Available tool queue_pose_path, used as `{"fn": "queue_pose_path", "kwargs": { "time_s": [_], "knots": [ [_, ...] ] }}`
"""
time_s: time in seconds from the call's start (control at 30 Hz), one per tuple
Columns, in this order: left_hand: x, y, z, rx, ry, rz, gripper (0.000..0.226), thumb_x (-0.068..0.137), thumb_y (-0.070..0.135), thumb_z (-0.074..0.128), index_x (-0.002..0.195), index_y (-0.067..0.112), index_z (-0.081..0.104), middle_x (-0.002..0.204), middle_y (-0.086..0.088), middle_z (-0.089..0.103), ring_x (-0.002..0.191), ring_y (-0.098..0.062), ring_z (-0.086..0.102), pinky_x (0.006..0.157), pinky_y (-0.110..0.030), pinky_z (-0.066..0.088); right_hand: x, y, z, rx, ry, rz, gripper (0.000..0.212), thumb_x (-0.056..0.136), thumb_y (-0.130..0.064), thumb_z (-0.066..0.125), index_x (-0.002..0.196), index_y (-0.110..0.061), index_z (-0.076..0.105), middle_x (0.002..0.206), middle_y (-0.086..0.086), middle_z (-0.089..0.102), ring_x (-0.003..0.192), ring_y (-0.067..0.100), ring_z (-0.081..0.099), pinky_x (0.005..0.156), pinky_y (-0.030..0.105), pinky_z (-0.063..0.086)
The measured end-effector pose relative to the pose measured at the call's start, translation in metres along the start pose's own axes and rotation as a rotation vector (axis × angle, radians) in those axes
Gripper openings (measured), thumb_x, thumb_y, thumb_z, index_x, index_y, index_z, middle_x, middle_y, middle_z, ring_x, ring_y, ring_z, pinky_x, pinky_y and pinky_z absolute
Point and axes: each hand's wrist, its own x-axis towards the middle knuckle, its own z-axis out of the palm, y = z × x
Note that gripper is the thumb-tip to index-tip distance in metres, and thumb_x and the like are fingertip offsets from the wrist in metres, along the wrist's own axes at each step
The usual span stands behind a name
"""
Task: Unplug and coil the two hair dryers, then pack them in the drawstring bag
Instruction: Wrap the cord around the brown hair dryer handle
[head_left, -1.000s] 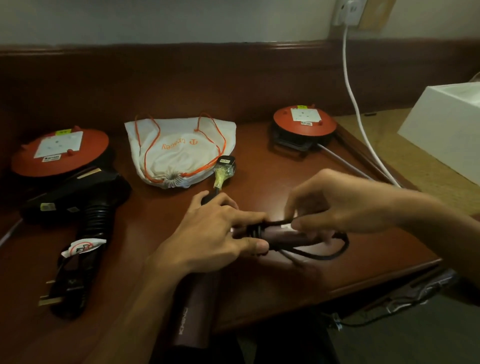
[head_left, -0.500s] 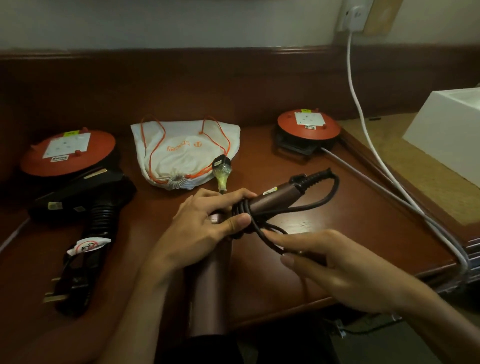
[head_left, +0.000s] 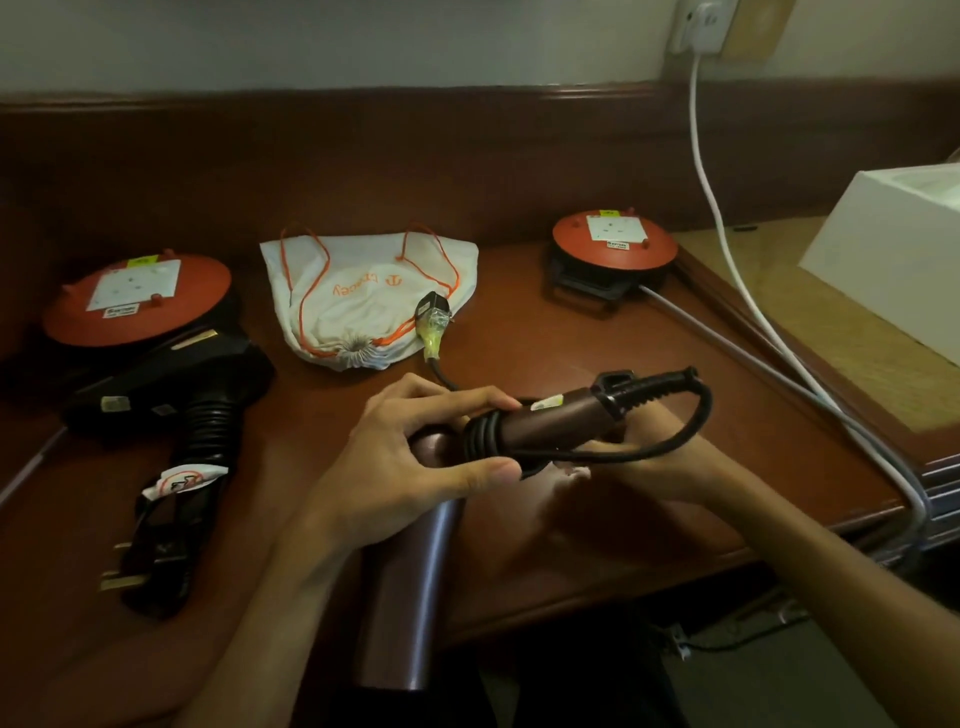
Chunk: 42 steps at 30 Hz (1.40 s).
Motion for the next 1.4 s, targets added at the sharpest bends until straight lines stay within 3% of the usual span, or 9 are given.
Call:
{"fn": "queue_pose_path", "kwargs": {
  "time_s": [0.13, 0.27, 0.53, 0.67, 0.8, 0.93, 1.2, 1.3, 1.4],
  "knots": [
    [-0.001, 0.014, 0.005, 0.303, -0.083, 0.027, 0.063, 0.063, 0.079, 0.072, 0.123, 0.063, 0.059, 0.103, 0.024, 0.055, 0.119, 0.011, 0.042, 0.123, -0.048, 0.017, 0.031, 0.004, -0.024, -0.164, -0.344, 0.166, 0.027, 0.089, -0.031, 0.071, 0.072, -0.009, 0.071, 0.066, -0.001, 0.064, 0.06, 0.008, 0.055, 0.058, 0.031, 0.046],
    [0.005, 0.03, 0.019, 0.52, -0.218, -0.011, 0.076, 0.067, 0.089, 0.059, 0.134, 0.066, 0.032, 0.096, 0.024, 0.055, 0.111, 0.007, 0.041, 0.126, -0.046, 0.004, 0.046, -0.026, -0.051, -0.147, -0.586, 0.3, 0.02, 0.097, -0.023, 0.065, 0.085, -0.008, 0.072, 0.074, 0.002, 0.059, 0.066, 0.012, 0.05, 0.063, 0.025, 0.043],
    [0.015, 0.042, 0.033, 0.806, -0.314, -0.133, 0.068, 0.084, 0.085, 0.041, 0.144, 0.055, 0.026, 0.123, 0.014, 0.062, 0.137, -0.013, 0.034, 0.12, -0.06, 0.006, 0.033, -0.073, -0.028, -0.322, -0.474, 0.343, 0.017, 0.092, -0.01, 0.059, 0.094, -0.006, 0.076, 0.076, 0.018, 0.071, 0.06, 0.017, 0.055, 0.06, 0.033, 0.044],
    [0.017, 0.04, 0.034, 0.806, -0.31, -0.129, 0.064, 0.086, 0.084, 0.038, 0.141, 0.059, 0.018, 0.123, 0.014, 0.066, 0.135, -0.016, 0.037, 0.118, -0.06, 0.009, 0.017, -0.086, -0.022, -0.149, -0.398, 0.407, 0.022, 0.095, -0.001, 0.055, 0.115, 0.0, 0.063, 0.081, 0.014, 0.078, 0.063, 0.02, 0.071, 0.063, 0.031, 0.054],
    [0.017, 0.036, 0.033, 0.789, -0.279, -0.107, 0.058, 0.088, 0.082, 0.035, 0.142, 0.063, 0.032, 0.115, 0.016, 0.066, 0.13, -0.012, 0.037, 0.117, -0.058, 0.009, -0.002, -0.099, -0.029, -0.342, -0.276, 0.29, 0.007, 0.095, -0.022, 0.067, 0.102, -0.02, 0.068, 0.076, -0.004, 0.078, 0.069, 0.006, 0.074, 0.07, 0.033, 0.062],
    [0.012, 0.032, 0.024, 0.646, -0.185, -0.106, 0.054, 0.082, 0.087, 0.039, 0.134, 0.071, 0.042, 0.105, 0.025, 0.059, 0.119, -0.002, 0.04, 0.118, -0.049, 0.011, -0.025, -0.103, -0.038, -0.484, -0.202, 0.163, 0.012, 0.093, -0.039, 0.067, 0.101, -0.034, 0.075, 0.076, -0.015, 0.071, 0.07, -0.002, 0.066, 0.064, 0.026, 0.056],
    [0.004, 0.02, 0.005, 0.345, -0.02, -0.097, 0.044, 0.073, 0.086, 0.039, 0.117, 0.083, 0.043, 0.097, 0.031, 0.062, 0.109, 0.011, 0.043, 0.109, -0.05, 0.032, -0.045, -0.072, -0.006, -0.159, -0.145, -0.08, 0.03, 0.1, -0.021, 0.059, 0.112, -0.046, 0.069, 0.084, -0.011, 0.062, 0.076, 0.014, 0.059, 0.064, 0.022, 0.045],
    [-0.001, 0.017, 0.001, 0.217, 0.024, -0.074, 0.043, 0.074, 0.082, 0.049, 0.117, 0.076, 0.053, 0.106, 0.04, 0.058, 0.109, 0.006, 0.048, 0.106, -0.051, 0.04, -0.042, -0.056, 0.013, -0.22, -0.079, -0.202, 0.036, 0.1, -0.011, 0.059, 0.129, -0.031, 0.068, 0.085, -0.011, 0.059, 0.074, 0.018, 0.058, 0.06, 0.034, 0.046],
    [-0.004, 0.015, 0.001, 0.156, 0.092, -0.086, 0.045, 0.071, 0.08, 0.058, 0.114, 0.07, 0.062, 0.102, 0.04, 0.059, 0.108, 0.002, 0.053, 0.104, -0.047, 0.044, -0.036, -0.04, 0.021, -0.216, 0.036, -0.291, 0.038, 0.095, -0.004, 0.064, 0.129, -0.018, 0.069, 0.09, -0.031, 0.058, 0.083, 0.001, 0.062, 0.068, 0.015, 0.047]
  ]
}}
